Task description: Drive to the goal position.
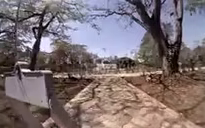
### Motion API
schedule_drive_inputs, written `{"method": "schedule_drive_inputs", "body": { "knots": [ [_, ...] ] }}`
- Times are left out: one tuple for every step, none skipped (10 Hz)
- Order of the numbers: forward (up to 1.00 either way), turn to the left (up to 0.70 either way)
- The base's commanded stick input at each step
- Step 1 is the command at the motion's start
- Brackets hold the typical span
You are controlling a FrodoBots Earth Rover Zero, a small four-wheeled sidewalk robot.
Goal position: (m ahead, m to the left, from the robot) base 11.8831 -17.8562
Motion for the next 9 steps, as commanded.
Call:
{"method": "schedule_drive_inputs", "body": {
  "knots": [
    [1.0, -0.26],
    [1.0, -0.05],
    [0.0, 0.0],
    [0.0, 0.0],
    [0.0, 0.0],
    [0.0, 0.0],
    [0.0, 0.0],
    [0.0, 0.0],
    [0.0, 0.0]
  ]
}}
